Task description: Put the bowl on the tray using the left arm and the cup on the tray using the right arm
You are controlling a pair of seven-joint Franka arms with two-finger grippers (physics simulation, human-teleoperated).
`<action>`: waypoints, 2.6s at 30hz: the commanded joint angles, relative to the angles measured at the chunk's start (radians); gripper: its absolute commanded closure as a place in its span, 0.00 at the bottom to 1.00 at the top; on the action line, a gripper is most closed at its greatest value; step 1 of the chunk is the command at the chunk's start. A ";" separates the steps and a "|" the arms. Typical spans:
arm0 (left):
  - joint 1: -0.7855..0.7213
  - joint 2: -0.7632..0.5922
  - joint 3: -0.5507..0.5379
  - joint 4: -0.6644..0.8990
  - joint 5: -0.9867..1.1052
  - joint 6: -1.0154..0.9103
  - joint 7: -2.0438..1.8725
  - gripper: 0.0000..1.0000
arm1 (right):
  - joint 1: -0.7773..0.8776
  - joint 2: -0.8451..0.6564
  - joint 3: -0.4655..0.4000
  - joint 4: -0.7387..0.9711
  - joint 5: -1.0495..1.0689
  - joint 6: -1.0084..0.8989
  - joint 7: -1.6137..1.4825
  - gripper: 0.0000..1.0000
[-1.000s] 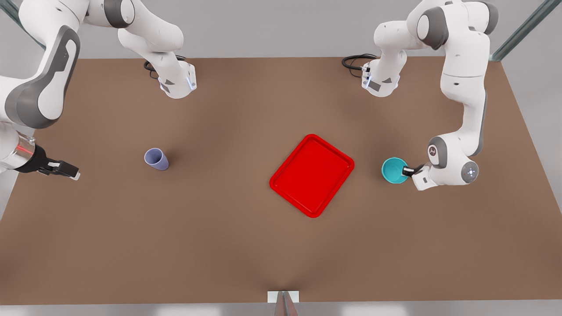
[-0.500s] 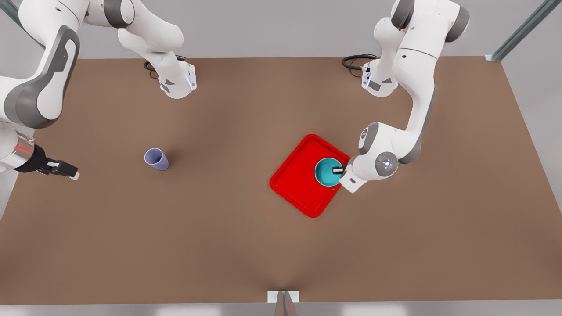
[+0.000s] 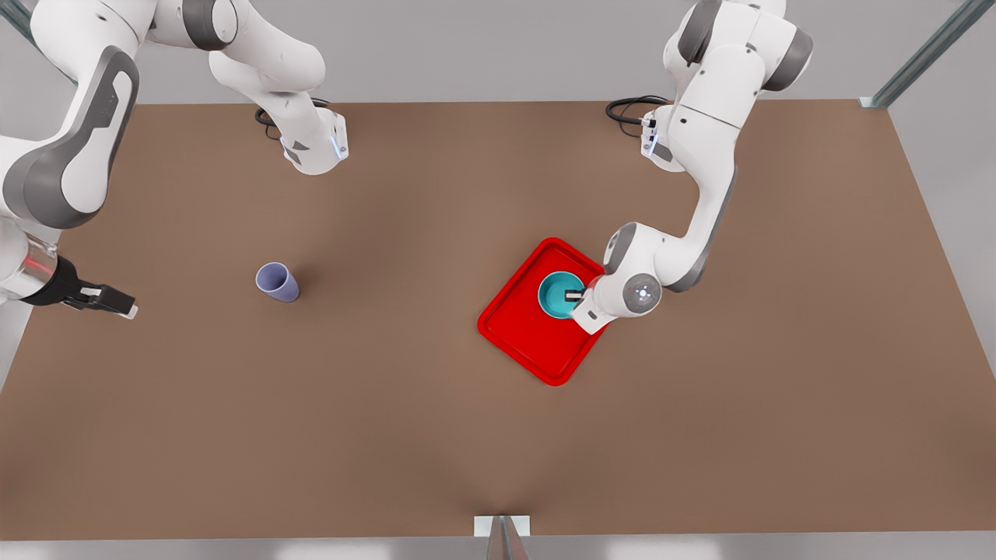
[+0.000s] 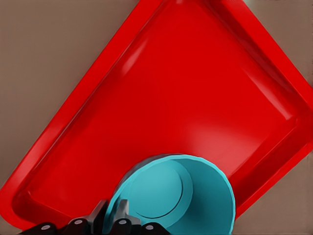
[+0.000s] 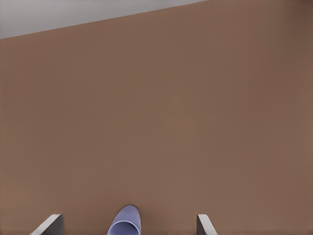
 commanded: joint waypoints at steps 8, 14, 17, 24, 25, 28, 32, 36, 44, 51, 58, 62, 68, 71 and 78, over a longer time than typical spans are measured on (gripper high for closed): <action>0.005 -0.138 0.109 0.119 0.109 -0.254 0.021 0.00 | 0.005 0.020 0.000 -0.002 -0.005 0.002 -0.005 0.00; 0.021 -0.281 0.319 0.367 0.263 -0.707 0.248 0.00 | 0.038 0.054 0.011 -0.012 -0.005 -0.052 -0.018 0.00; 0.019 -0.308 0.321 0.360 0.274 -0.703 0.250 0.00 | 0.048 0.061 0.025 -0.054 -0.005 0.003 -0.020 0.00; 0.019 -0.311 0.319 0.351 0.271 -0.696 0.251 0.00 | 0.049 -0.072 0.026 -0.472 -0.006 0.252 -0.018 0.00; 0.021 -0.304 0.318 0.356 0.252 -0.692 0.250 0.00 | 0.052 -0.074 0.028 -0.485 -0.006 0.253 -0.011 0.00; 0.010 -0.293 0.310 0.419 0.155 -0.724 0.233 0.00 | 0.074 -0.127 0.026 -0.587 -0.006 0.313 -0.002 0.00; 0.010 -0.278 0.318 0.454 0.132 -0.733 0.236 0.00 | 0.075 -0.158 0.028 -0.647 -0.006 0.325 -0.002 0.00; 0.010 -0.258 0.308 0.462 0.125 -0.730 0.236 0.00 | 0.075 -0.186 0.026 -0.696 -0.006 0.339 -0.002 0.00; 0.010 -0.232 0.310 0.462 0.119 -0.709 0.244 0.00 | 0.078 -0.213 0.057 -0.778 -0.002 0.357 0.069 0.00; 0.010 -0.201 0.308 0.468 0.074 -0.365 0.245 0.00 | 0.075 -0.244 0.069 -0.836 -0.002 0.351 0.071 0.00; 0.016 -0.124 0.304 0.466 0.079 -0.364 0.248 0.00 | 0.077 -0.219 0.069 -0.850 0.029 0.371 0.071 0.00; 0.016 -0.117 0.305 0.466 0.076 -0.364 0.242 0.00 | 0.077 -0.204 0.084 -0.856 0.028 0.373 0.071 0.00; 0.016 -0.115 0.305 0.466 0.076 -0.364 0.239 0.00 | 0.071 -0.169 0.083 -0.850 0.021 0.371 0.051 0.00; 0.016 -0.115 0.304 0.466 0.076 -0.364 0.239 0.00 | 0.074 -0.163 0.083 -0.851 0.020 0.365 0.054 0.00; 0.016 -0.118 0.305 0.466 0.085 -0.365 0.253 0.00 | 0.069 -0.135 0.083 -0.867 0.020 0.367 0.055 0.00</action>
